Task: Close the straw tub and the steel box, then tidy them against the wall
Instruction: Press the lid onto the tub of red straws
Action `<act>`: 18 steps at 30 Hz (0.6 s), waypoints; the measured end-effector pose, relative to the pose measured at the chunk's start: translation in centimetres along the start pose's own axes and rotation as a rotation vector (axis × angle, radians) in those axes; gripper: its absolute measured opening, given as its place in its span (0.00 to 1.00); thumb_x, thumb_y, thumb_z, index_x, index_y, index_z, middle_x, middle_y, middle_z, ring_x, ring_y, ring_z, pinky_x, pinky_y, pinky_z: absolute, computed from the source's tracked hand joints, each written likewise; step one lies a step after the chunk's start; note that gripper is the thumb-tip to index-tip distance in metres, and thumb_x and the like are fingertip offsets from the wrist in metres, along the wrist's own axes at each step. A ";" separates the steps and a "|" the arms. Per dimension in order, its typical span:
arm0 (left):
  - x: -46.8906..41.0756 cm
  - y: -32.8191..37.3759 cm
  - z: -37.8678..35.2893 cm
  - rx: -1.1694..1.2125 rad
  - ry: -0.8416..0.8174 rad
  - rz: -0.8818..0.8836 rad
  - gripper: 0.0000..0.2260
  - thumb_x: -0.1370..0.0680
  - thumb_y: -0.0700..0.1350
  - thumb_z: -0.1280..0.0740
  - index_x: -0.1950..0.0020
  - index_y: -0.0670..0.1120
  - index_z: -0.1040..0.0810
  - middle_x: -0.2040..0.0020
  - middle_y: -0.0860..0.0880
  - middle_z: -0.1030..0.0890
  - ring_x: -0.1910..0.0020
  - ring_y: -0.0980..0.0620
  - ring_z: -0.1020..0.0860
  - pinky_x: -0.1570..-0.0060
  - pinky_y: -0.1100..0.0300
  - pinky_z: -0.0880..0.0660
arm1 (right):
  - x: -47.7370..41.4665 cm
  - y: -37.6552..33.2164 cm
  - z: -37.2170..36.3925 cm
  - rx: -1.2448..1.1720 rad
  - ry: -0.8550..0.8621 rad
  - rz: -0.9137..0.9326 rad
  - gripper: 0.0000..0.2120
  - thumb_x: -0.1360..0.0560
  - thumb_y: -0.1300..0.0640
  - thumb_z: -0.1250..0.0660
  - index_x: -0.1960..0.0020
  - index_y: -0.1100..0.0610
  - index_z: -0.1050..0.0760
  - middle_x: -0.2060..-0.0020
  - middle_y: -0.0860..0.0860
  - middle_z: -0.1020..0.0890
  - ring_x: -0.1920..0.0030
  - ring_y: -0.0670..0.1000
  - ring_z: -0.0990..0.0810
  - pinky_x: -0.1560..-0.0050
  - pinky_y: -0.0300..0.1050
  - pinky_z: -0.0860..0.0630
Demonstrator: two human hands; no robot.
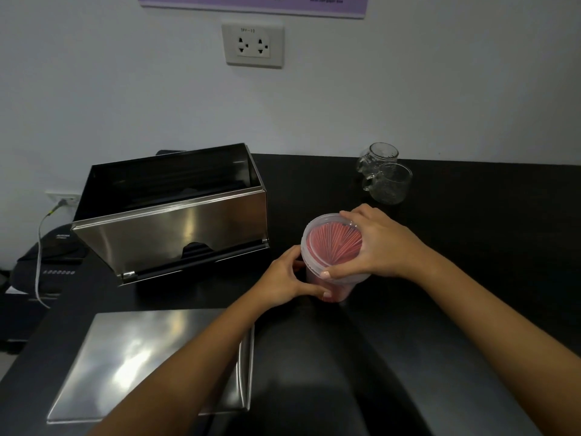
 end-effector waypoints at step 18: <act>0.2 0.0 -0.1 0.021 0.031 0.013 0.39 0.41 0.47 0.20 0.33 0.51 0.32 0.37 0.52 0.25 0.37 0.55 0.28 0.41 0.64 0.30 | -0.5 0.0 0.7 -0.068 -0.169 0.004 0.59 0.49 0.29 0.30 0.27 0.53 0.48 0.37 0.47 0.38 0.39 0.46 0.39 0.39 0.45 0.36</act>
Point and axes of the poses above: each hand's wrist, its own x-axis away from the middle knuckle, its own z-axis out of the back of the hand, y = z × x, the point moved 6 cm from there along -x, towards the middle knuckle
